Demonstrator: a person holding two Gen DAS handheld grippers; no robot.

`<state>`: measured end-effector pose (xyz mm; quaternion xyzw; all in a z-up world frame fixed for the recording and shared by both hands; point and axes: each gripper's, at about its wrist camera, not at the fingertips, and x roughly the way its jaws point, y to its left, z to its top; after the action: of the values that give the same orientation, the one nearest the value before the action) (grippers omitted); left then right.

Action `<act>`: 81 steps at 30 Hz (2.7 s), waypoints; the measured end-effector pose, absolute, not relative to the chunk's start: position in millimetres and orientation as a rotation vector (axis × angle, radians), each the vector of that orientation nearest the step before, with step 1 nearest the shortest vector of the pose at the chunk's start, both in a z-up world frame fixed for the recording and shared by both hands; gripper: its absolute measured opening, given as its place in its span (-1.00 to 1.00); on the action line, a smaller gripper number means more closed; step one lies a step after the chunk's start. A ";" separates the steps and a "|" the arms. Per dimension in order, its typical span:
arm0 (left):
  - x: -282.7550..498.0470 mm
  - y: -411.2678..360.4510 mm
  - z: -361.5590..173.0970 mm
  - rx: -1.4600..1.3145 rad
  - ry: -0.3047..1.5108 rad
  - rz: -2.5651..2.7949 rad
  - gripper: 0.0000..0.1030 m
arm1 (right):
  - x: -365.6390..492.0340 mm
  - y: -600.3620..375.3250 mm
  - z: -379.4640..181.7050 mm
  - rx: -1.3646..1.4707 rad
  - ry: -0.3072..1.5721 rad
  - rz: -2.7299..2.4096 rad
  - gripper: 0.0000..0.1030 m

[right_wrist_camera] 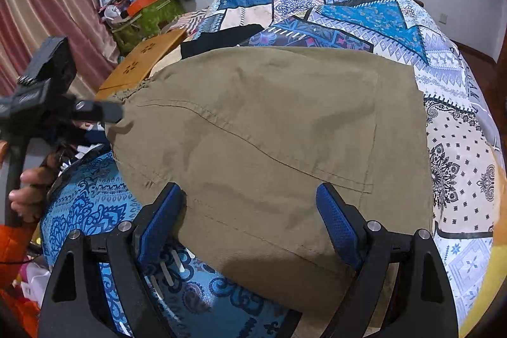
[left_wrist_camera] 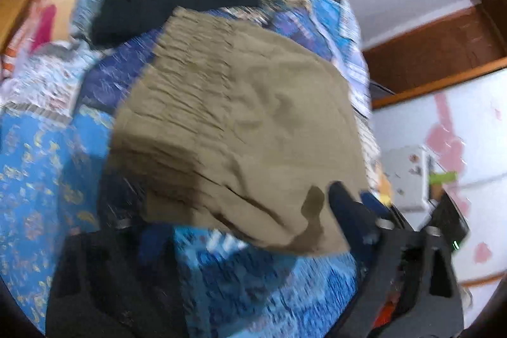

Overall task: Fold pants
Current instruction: 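Grasp the waistband with the left tool and lift it toward the right tool, then lift the khaki waistband with the left tool and lay it over the folded legs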

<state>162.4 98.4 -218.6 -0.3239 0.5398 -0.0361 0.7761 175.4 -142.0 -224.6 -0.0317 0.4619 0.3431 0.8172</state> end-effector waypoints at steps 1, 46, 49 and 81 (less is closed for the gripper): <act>163.9 98.7 -218.3 -0.684 1.163 -0.053 0.31 | 175.5 -142.4 -224.8 -0.064 0.985 0.733 0.65; 168.2 -67.9 -107.0 0.034 0.871 -0.281 -0.60 | 172.3 -205.4 -232.8 0.084 0.974 0.631 0.48; 170.8 -77.1 -119.9 0.043 0.926 -0.310 -0.60 | 172.1 -204.6 -233.3 0.087 0.971 0.630 0.48; 263.8 42.2 -132.4 0.126 0.926 -0.017 0.64 | 183.0 -192.0 -206.7 0.133 0.880 0.586 0.54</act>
<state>263.8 42.2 -132.4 0.0607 0.4463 -0.0082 0.8928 183.0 -192.0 -206.7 0.0633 0.4194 0.2796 0.8613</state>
